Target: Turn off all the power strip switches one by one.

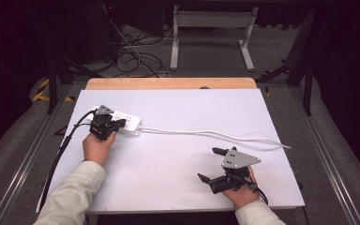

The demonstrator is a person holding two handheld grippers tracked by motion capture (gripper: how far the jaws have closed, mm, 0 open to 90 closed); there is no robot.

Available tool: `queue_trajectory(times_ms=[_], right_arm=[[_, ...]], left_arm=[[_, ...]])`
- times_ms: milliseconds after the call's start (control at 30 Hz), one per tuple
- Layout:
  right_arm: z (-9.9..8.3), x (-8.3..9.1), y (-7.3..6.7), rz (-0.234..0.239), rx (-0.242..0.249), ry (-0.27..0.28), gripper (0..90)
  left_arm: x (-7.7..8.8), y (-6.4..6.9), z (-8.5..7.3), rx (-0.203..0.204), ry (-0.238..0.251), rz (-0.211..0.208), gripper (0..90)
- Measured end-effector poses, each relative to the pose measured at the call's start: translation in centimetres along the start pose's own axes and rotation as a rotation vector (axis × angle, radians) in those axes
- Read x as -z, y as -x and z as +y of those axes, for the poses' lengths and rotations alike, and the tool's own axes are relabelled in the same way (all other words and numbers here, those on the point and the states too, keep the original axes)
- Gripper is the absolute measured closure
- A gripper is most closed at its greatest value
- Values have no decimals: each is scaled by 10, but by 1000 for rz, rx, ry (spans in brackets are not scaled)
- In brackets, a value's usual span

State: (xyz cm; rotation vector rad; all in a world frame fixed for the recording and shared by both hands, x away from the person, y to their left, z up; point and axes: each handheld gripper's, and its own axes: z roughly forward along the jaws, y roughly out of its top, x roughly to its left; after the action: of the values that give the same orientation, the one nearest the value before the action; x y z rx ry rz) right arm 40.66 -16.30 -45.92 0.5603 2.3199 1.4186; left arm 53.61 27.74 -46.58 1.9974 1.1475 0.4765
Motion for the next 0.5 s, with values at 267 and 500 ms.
queue_trajectory(times_ms=[267, 500], right_arm=[[0, 1, 0, -1, 4, 3, 33], [0, 1, 0, -2, 3, 2, 33]], left_arm=[[0, -1, -1, -3, -2, 17, 900], [-2, 2, -1, -18, -7, 26, 900]])
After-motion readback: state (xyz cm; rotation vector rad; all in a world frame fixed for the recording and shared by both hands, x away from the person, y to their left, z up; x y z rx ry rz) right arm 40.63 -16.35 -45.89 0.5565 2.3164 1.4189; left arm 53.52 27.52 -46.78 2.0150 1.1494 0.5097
